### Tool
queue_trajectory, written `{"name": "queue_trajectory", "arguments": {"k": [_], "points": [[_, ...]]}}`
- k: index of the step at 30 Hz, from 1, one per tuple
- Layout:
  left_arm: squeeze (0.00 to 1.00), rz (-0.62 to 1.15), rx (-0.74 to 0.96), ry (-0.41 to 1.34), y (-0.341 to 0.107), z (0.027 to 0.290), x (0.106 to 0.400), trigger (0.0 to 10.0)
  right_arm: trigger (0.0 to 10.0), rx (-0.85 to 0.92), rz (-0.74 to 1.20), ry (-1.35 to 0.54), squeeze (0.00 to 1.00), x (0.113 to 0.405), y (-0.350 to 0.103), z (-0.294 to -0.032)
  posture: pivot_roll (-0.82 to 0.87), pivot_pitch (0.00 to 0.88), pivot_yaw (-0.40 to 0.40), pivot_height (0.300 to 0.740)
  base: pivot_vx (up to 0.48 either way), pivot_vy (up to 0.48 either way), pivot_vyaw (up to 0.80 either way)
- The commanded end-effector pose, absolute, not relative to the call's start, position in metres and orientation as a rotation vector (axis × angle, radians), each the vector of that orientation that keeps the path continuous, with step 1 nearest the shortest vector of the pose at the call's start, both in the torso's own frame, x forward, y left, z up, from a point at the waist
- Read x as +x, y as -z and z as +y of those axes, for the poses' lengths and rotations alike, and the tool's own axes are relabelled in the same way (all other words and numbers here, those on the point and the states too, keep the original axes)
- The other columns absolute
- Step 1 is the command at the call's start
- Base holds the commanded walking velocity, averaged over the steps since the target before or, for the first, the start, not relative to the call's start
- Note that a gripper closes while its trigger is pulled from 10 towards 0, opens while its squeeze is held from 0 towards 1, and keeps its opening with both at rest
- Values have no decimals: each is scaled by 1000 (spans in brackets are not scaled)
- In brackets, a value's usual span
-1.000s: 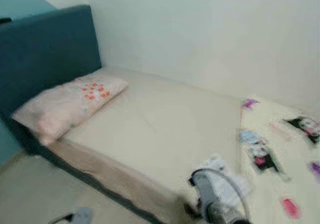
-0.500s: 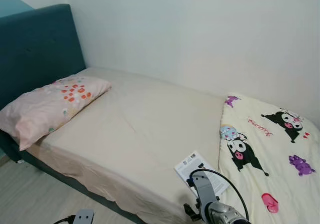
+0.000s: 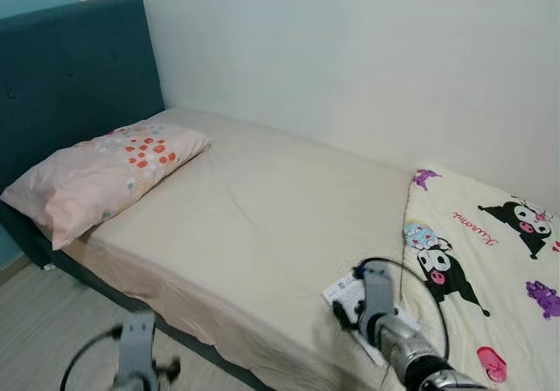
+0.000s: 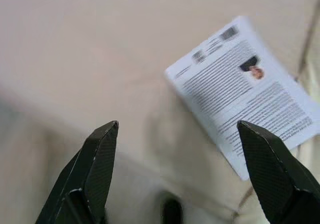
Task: Clean up the room
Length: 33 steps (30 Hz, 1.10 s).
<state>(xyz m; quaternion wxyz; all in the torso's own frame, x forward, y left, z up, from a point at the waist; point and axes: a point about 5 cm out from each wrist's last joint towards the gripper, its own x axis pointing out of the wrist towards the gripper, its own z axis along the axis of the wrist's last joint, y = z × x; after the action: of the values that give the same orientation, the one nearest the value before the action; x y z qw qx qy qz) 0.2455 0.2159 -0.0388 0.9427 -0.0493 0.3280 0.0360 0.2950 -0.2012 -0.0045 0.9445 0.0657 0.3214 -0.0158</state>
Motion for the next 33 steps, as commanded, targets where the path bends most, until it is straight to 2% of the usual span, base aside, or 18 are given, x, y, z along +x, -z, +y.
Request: {"name": "queue_trajectory", "arguments": {"k": [1, 3, 5, 6, 8, 17, 21, 24, 25, 28, 30, 32, 33], "points": [[0, 643, -120, -76, 35, 220, 248, 10000, 10000, 191, 618, 79, 0, 299, -1, -208, -110, 0, -45, 675, 0, 0, 0], [0, 599, -126, -68, 28, 221, 257, 10000, 10000, 231, 589, 110, 0, 302, -6, -214, -110, 0, -45, 670, 0, 0, 0], [0, 513, -129, -51, 12, 221, 273, 10000, 10000, 376, 515, 209, 0, 307, -16, -231, -112, 0, -43, 660, 0, 0, 0], [0, 513, -129, -51, 12, 221, 273, 10000, 10000, 376, 515, 209, 0, 307, -16, -231, -112, 0, -43, 660, 0, 0, 0], [0, 456, -137, -47, 2, 220, 284, 10000, 10000, 485, 461, 276, 0, 308, -21, -243, -113, 0, -43, 650, 0, 0, 0], [0, 378, -139, -12, -12, 212, 298, 10000, 10000, 586, 398, 354, 0, 307, -28, -259, -112, 0, -46, 625, 0, 0, 0], [0, 366, -141, -5, -14, 212, 299, 10000, 10000, 492, 410, 348, 0, 308, -30, -263, -109, 0, -44, 615, 0, 0, 0], [0, 375, -139, 4, -12, 212, 296, 10000, 10000, 235, 435, 330, 0, 313, -40, -272, -108, 0, -41, 600, 0, 0, 0], [0, 375, -139, 4, -12, 212, 296, 10000, 10000, 235, 435, 330, 0, 313, -40, -272, -108, 0, -41, 600, 0, 0, 0], [0, 393, -140, 5, -6, 214, 291, 10000, 10000, 42, 427, 290, 0, 321, -54, -277, -109, 0, -38, 585, 0, 0, 0], [0, 395, -141, 4, -5, 214, 289, 10000, 10000, 10, 424, 280, 0, 323, -56, -277, -109, 0, -38, 580, 0, 0, 0], [0, 399, -142, 3, -3, 215, 286, 10000, 10000, -153, 430, 234, 0, 329, -65, -277, -105, 0, -38, 570, 0, 0, 0], [0, 399, -142, 3, -3, 215, 286, 10000, 10000, -153, 430, 234, 0, 329, -65, -277, -105, 0, -38, 570, 0, 0, 0]]}}
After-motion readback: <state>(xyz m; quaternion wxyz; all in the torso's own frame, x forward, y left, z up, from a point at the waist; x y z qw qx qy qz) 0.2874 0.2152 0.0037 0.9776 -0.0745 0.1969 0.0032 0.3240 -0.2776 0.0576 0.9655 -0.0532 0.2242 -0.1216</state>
